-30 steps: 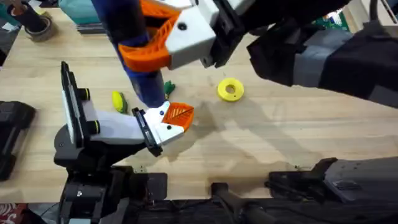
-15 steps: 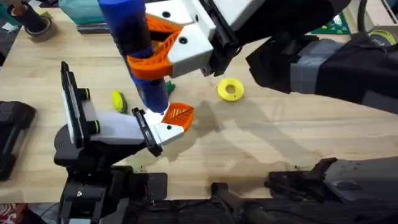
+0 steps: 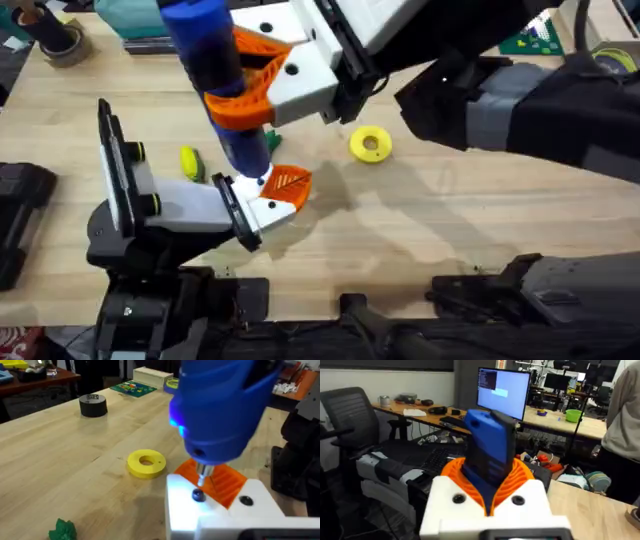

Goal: Pick up the gripper from the table and insert it into the empty holder that is missing its gripper. Then pick up a screw, insert it into the mounting hole, and use the screwdriver to tighten it. Finally, clean up the table by picking up the vegetable and placing it into the bucket.

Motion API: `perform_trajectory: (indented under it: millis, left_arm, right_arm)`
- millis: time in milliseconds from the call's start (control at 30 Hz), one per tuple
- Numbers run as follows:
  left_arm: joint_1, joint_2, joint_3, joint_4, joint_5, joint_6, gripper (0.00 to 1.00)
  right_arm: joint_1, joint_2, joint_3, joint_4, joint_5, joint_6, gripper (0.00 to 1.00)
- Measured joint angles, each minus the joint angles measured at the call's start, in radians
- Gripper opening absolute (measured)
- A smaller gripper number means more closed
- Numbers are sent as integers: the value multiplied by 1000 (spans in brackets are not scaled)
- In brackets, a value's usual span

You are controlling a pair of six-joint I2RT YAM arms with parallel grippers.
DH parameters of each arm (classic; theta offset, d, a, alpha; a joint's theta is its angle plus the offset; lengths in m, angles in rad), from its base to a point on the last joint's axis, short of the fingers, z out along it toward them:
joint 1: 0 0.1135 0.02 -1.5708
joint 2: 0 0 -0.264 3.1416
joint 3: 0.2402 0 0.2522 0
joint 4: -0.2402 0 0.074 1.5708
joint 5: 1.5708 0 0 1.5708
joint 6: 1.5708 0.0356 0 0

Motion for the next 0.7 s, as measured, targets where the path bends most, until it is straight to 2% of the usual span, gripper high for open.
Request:
perform_trajectory:
  millis: [700]
  left_arm:
    - [0,0,0,0,0,0,4]
  right_arm:
    - [0,27,0,-12,11,-12,24]
